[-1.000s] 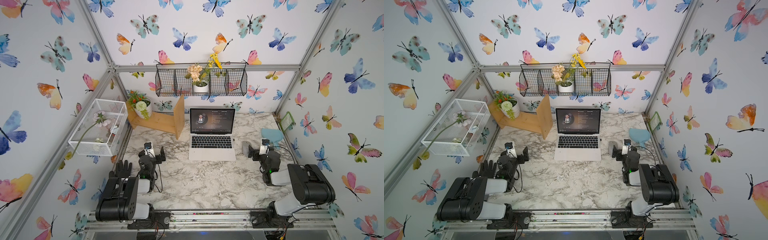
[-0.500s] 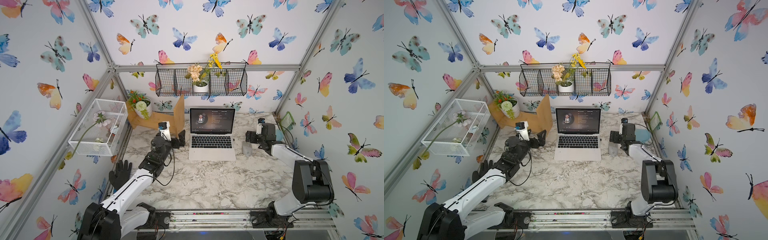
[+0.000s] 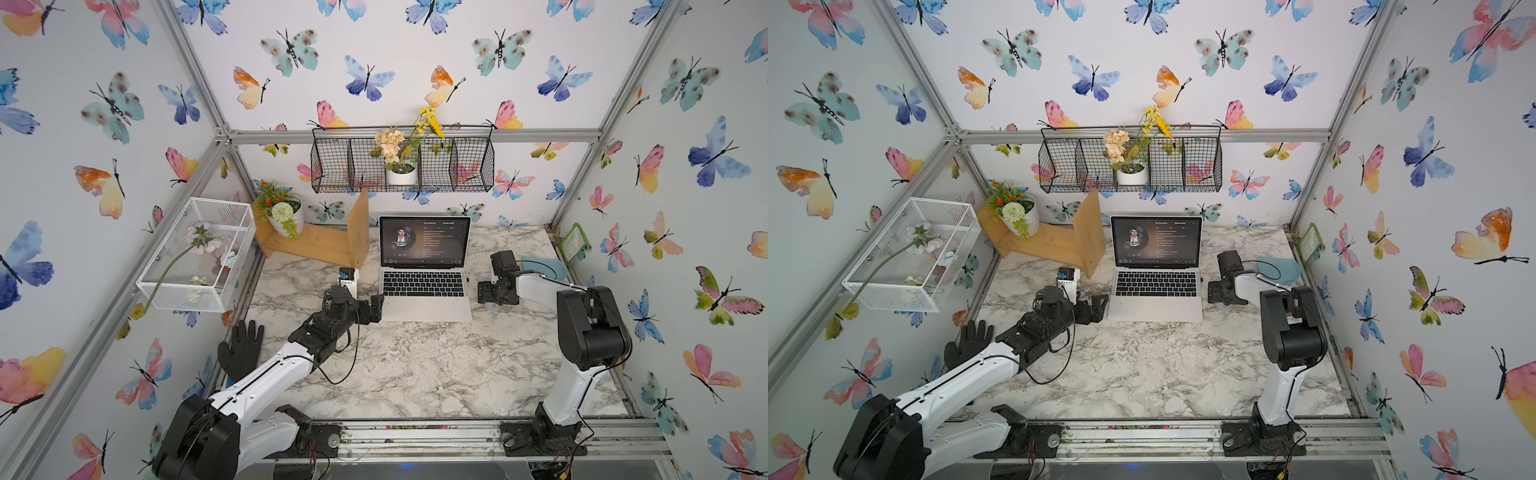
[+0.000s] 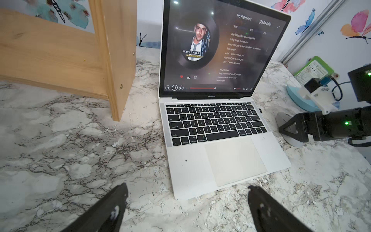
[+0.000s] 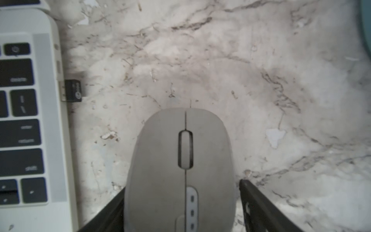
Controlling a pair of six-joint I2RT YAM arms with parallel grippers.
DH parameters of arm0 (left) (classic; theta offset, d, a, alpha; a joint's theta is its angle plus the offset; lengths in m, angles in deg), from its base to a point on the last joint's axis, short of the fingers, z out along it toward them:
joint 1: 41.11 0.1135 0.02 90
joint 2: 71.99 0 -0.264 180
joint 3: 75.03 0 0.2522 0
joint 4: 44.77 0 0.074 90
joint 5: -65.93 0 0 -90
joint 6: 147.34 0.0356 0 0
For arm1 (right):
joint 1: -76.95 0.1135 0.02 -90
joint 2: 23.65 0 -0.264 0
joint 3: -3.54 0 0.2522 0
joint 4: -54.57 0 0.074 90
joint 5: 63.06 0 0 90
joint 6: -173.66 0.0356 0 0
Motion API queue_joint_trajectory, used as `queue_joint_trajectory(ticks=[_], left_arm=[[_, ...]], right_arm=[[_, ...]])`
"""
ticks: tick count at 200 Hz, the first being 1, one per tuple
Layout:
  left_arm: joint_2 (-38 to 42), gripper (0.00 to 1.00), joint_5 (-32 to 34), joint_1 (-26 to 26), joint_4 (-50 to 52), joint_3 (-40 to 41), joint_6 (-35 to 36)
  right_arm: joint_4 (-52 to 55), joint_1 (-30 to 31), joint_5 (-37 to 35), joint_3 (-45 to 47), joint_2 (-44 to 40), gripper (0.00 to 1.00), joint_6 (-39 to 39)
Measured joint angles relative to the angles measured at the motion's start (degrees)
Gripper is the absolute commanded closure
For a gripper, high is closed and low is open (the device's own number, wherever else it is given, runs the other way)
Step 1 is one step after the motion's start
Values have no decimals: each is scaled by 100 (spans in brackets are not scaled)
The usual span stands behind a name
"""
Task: Remove the wireless mouse receiver from the laptop
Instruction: Pick up the mouse from the center of the board, then place the mouse at the center of the board.
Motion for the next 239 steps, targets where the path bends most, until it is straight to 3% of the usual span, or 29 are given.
queue_joint_trajectory(ticks=[46,78,115,137,164,185,214,239], left_arm=[[-155,0,111,0,59,-116,-4],[-199,1,227,0,87,-160,-4],[-184,0,363,0,68,-162,103],[127,0,26,0,-514,205,431],[1381,0,-1034,-2,-2771,2074,1029],[1659,4,-1635,-2,-4142,3060,1552],[1390,8,-2697,-2,-4079,2522,2328],[1178,6,-3475,-2,-4304,2092,2645]], right_arm=[[22,0,-120,15,-4,40,26],[79,0,26,13,-68,46,-66],[439,0,756,-297,-238,50,-356],[433,-11,1893,-378,-719,51,-581],[33,74,4275,-264,-1528,55,-531],[131,603,5567,-374,-1729,54,-772],[896,1718,6780,-542,-1661,56,-1563],[1696,1950,7670,-586,-1615,55,-2396]])
